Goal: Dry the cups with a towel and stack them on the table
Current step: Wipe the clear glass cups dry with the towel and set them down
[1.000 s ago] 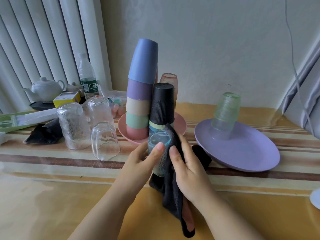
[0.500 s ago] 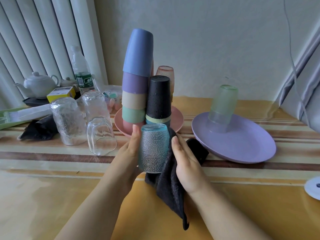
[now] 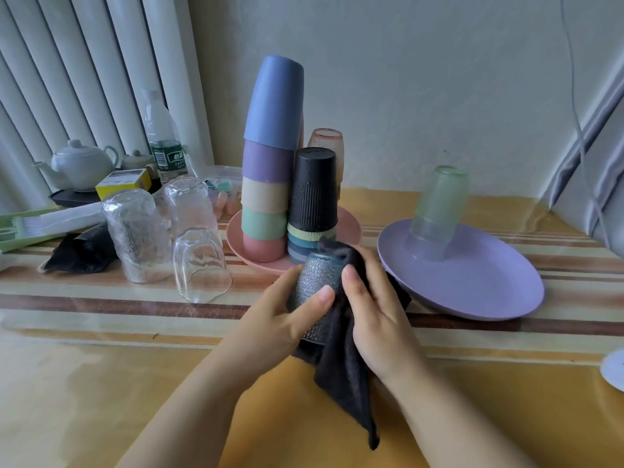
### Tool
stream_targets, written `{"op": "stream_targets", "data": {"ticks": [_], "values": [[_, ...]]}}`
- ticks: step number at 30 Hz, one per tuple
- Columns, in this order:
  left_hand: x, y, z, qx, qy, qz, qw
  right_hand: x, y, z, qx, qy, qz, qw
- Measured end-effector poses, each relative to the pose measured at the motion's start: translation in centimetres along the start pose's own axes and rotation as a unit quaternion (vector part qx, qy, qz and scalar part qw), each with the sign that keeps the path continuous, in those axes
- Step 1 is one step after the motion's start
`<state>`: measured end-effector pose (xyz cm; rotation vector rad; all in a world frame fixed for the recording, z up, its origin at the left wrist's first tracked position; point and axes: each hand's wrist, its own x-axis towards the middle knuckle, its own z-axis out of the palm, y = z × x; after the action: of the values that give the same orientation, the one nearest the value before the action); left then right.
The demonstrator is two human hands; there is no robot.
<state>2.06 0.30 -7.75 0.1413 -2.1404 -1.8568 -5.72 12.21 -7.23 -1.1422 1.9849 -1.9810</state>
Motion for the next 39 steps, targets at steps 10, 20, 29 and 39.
{"op": "stream_targets", "data": {"ticks": [10, 20, 29, 39], "values": [[-0.4, 0.2, -0.5, -0.059, -0.035, -0.007, 0.998, 0.6, -0.2, -0.7, 0.055, 0.013, 0.113, 0.992], [0.3, -0.9, -0.3, -0.235, 0.079, -0.032, 0.968, -0.1, 0.3, 0.5, 0.073, -0.006, 0.179, 0.981], [0.6, -0.8, -0.7, 0.033, 0.147, 0.052, 0.987, 0.0, 1.0, 1.1, 0.0, -0.005, 0.097, 0.995], [0.4, -1.5, -2.2, 0.087, 0.146, -0.058, 0.984, 0.9, 3.4, 0.1, -0.102, -0.057, 0.118, 0.986]]}}
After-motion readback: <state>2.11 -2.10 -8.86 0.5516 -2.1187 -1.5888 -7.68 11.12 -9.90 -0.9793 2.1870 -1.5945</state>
